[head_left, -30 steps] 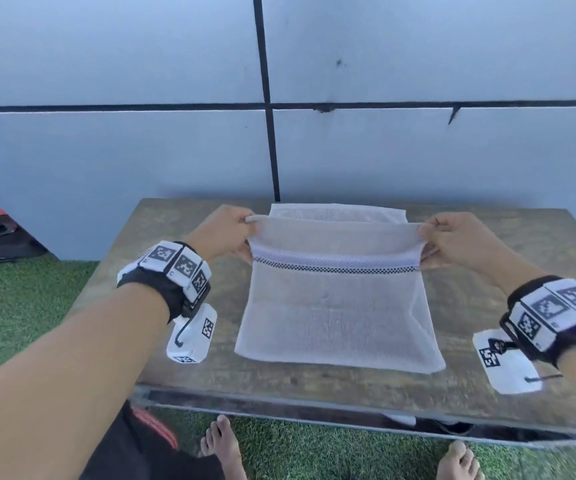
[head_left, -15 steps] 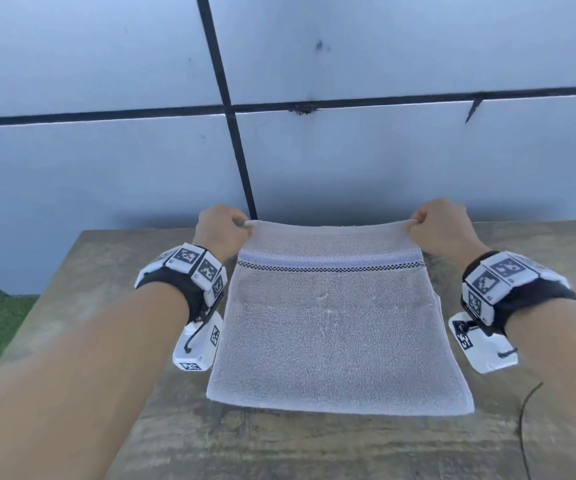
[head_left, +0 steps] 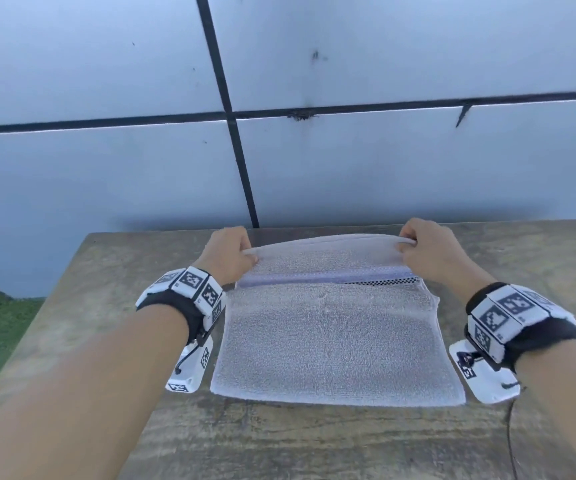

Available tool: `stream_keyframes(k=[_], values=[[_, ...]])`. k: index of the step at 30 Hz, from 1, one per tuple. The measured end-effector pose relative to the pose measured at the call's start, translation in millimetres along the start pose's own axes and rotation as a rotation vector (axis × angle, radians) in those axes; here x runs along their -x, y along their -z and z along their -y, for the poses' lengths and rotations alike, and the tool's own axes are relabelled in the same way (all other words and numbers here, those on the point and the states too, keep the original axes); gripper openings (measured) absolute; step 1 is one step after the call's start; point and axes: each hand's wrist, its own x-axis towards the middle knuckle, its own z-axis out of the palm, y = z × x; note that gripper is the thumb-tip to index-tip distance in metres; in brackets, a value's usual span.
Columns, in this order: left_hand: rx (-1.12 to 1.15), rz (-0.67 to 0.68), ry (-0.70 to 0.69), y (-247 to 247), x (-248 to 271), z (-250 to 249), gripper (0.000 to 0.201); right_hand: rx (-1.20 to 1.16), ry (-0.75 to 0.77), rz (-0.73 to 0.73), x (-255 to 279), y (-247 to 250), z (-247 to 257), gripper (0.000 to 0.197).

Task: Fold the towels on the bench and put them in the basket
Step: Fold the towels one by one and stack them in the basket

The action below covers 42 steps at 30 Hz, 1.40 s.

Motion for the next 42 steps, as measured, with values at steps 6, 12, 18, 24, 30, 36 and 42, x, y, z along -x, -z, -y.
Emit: stream_keyframes(k=[6,12,18,24,30,36,42], values=[[0.112,-0.002,-0.074,20.5,46.5,6.3,0.022,-0.266,0.142,-0.179,47.3,26.3,2.8,0.014],[0.218,-0.082,-0.133,58.2,86.7,-9.1,0.014,-0.349,0.275,-0.222,90.8,58.0,13.4,0.02],[0.284,-0.113,-0.135,88.4,121.2,-22.2,0.008,-0.393,0.332,-0.284,126.6,79.7,10.8,0.023],[0.121,0.01,-0.168,66.5,154.9,-15.0,0.011,-0.263,0.254,-0.211,162.6,63.7,-9.1,0.014],[0.027,0.153,-0.116,2.0,184.9,4.0,0.038,-0.144,0.157,-0.063,194.5,16.9,-39.4,0.014],[-0.085,0.2,-0.172,-10.5,191.3,-10.2,0.016,-0.094,0.185,-0.035,200.1,11.1,-42.5,0.015],[-0.132,0.282,-0.133,-10.5,185.9,-12.3,0.02,-0.11,0.194,0.028,201.7,14.4,-39.1,0.02]])
